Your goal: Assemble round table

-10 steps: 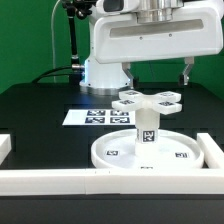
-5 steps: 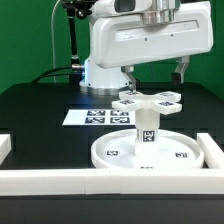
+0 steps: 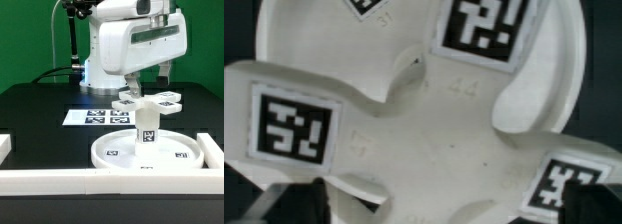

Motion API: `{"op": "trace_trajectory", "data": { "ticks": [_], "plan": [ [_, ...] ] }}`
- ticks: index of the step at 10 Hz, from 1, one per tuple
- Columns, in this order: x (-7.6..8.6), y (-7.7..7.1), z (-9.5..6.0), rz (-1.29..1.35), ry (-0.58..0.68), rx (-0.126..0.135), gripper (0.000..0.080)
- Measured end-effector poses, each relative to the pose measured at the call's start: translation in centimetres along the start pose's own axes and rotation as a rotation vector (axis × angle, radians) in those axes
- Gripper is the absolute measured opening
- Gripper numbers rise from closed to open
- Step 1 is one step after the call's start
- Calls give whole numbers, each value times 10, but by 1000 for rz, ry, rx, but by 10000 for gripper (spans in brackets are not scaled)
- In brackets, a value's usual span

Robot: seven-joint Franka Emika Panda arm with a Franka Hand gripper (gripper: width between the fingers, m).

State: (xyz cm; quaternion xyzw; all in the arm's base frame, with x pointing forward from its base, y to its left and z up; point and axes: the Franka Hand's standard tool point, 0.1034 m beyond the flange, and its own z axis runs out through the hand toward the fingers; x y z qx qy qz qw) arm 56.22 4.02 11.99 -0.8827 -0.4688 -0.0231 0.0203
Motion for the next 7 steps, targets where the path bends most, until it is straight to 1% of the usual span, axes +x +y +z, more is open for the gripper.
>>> {"op": "trace_trajectory", "data": {
  "ticks": [2,6,7],
  "plan": [
    [-1,3,2,-246,-21,-25,649],
    [-7,4,9,-453,-60,-21,649],
    [-6,3,11,-389,-60,-21,649]
  ]
}}
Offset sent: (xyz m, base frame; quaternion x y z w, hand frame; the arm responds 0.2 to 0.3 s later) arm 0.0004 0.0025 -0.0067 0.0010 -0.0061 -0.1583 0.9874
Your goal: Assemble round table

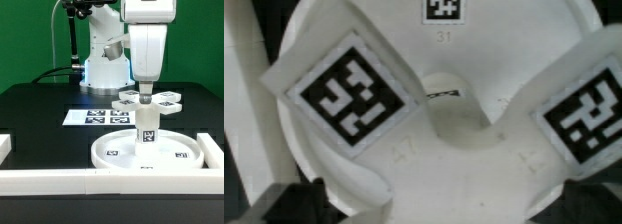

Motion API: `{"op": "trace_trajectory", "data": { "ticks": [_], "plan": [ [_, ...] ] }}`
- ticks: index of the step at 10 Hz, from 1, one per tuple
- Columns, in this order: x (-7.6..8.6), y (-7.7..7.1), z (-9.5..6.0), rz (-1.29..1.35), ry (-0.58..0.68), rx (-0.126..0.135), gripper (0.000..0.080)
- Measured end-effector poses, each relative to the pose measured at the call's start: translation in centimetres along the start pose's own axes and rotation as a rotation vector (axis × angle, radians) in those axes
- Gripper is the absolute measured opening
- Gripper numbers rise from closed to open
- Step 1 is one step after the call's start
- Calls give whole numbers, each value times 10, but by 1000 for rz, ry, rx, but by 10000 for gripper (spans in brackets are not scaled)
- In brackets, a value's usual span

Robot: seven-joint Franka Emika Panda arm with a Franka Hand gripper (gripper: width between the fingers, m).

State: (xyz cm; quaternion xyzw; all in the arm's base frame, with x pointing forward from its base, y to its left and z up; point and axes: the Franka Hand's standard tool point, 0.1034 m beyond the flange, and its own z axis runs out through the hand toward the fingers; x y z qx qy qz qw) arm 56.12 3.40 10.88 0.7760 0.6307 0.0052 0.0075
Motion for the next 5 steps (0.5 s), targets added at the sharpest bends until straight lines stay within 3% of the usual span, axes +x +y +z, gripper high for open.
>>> {"op": "trace_trajectory", "data": {
  "ticks": [5],
  "plan": [
    [5,-3,3,65,-1,6,649]
  ]
}}
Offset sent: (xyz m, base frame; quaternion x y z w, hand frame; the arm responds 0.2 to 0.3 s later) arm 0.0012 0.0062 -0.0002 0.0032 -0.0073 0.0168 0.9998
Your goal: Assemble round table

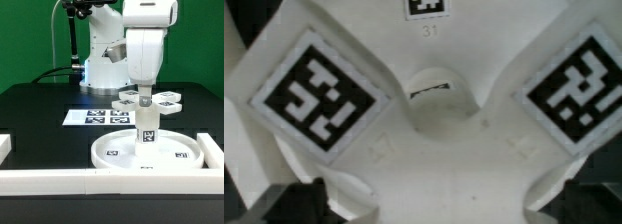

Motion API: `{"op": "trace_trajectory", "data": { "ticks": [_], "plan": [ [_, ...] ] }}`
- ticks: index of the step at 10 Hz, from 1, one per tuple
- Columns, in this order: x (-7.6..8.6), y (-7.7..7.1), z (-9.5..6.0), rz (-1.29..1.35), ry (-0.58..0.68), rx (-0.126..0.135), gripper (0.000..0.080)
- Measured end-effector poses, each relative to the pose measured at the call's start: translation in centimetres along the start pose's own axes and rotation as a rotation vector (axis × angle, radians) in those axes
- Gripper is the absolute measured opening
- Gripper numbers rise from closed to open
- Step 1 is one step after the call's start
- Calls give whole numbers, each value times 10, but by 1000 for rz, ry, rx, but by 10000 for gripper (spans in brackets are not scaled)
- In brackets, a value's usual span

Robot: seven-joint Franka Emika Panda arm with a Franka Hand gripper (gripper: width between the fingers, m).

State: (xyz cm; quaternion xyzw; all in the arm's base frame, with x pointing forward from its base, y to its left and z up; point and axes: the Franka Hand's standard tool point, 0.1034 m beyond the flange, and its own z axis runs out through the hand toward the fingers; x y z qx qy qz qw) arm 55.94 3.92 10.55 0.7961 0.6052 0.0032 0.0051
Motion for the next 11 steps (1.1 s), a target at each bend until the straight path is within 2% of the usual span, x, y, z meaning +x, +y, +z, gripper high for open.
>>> {"op": "trace_trajectory", "data": {
  "ticks": [4,6,11],
  "plan": [
    [-1,-2,4,8,-3,7,649],
    [-2,-1,5,9,-4,8,443],
    [-3,-1,5,48,-4,8,443]
  ]
}}
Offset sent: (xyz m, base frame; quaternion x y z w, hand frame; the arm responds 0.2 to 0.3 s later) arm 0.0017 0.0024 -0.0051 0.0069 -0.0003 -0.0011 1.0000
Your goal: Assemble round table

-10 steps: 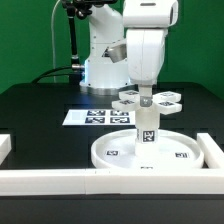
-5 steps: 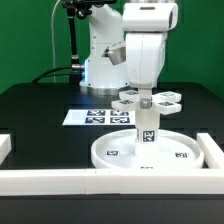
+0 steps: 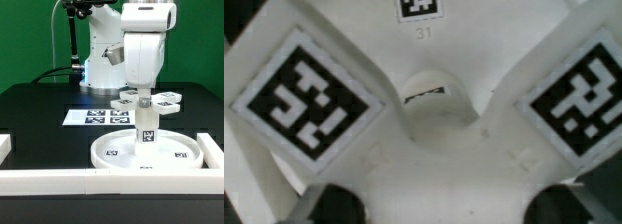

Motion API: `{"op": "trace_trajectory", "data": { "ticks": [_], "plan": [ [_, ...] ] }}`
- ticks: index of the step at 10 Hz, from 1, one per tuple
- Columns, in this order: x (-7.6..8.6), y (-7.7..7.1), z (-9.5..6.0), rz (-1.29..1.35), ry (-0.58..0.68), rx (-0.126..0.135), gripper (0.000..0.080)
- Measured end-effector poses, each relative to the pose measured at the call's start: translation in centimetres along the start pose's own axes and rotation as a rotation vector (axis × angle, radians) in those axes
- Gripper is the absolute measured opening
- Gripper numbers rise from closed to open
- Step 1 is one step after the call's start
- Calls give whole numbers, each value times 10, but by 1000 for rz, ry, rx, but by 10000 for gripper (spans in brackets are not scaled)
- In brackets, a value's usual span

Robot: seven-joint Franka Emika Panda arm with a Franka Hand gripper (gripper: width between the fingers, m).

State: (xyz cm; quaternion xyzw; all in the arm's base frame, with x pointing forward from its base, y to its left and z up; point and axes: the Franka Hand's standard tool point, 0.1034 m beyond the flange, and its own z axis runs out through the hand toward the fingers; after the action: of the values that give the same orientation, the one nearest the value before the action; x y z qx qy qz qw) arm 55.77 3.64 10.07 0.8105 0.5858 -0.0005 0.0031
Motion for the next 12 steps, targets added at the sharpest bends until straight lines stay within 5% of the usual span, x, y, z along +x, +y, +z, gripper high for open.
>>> {"op": "trace_trajectory", "data": {
  "ticks": [12],
  "plan": [
    [-4,-2,0,1108,17,17,445]
  ]
}}
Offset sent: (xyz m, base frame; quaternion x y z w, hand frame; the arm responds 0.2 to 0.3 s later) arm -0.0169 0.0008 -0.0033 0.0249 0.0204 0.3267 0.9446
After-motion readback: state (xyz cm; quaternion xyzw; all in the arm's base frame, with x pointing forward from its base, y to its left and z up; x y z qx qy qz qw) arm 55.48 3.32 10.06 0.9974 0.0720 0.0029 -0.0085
